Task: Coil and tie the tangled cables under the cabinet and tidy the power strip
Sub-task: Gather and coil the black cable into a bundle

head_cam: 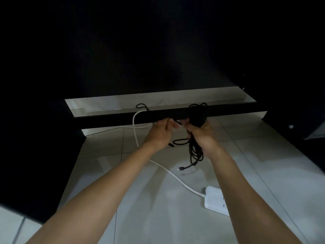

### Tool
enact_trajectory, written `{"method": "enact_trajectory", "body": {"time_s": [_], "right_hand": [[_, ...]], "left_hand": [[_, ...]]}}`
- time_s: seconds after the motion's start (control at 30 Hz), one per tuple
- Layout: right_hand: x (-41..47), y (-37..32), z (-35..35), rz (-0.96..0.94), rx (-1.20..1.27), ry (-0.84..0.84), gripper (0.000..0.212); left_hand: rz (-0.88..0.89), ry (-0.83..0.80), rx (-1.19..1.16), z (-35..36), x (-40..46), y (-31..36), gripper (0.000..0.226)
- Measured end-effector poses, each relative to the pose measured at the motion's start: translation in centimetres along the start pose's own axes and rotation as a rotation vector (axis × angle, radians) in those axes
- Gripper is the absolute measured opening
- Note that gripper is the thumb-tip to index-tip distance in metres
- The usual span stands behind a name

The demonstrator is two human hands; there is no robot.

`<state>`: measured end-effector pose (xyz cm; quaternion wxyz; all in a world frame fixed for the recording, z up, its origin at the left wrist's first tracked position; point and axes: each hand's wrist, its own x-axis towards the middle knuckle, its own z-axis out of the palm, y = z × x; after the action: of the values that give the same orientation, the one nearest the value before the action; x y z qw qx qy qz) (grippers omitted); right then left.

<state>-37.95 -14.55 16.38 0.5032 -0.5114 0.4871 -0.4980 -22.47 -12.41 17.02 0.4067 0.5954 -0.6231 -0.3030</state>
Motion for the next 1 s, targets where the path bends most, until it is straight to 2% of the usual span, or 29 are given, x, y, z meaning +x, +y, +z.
{"method": "enact_trajectory", "body": {"time_s": [0.1,0.23,0.37,0.5,0.63,0.77,0.87,1.0], "right_hand": [[-0.4,-0.5,-0.4,0.138,0.366,-0.093,0.012],[-0.7,-0.8,-0.9,0.22,0.835,-0.146,0.014],[-0.6,-0.2,-1.2,0.181,0.968,-0.086,0.011],[-0.3,0.1,-1.6,0.205,0.816,-0.008,0.012],[-0.3,0.4,-0.9,0.302,0.369,-0.103,0.002],[-0.9,0.4,0.4,0.296,0.016,-0.193,0.019],[-1.4,0.0,1.1,0.238,-0.071,-0.22,0.02],[-1.9,0.0,1.4,0.157,-0.126,-0.311,0.024]], "left_hand": [[-0.184,0.079,-0.161,-0.3,0.5,-0.5,0.041],[-0.271,0.122,-0.286,-0.6,0.3,-1.8,0.038],[-0.274,0.071,-0.146,-1.3,0.3,-2.6,0.031],[-0.177,0.063,-0.024,-2.0,0.4,-3.8,0.02],[-0.145,0.068,-0.072,-2.2,0.6,-2.6,0.025],[-0.154,-0.048,-0.125,-1.8,0.6,-1.2,0.028],[-0.118,-0.13,-0.137,-1.7,0.5,-0.6,0.023],[-0.067,-0.166,-0.017,-2.4,0.8,-1.0,0.031]]}}
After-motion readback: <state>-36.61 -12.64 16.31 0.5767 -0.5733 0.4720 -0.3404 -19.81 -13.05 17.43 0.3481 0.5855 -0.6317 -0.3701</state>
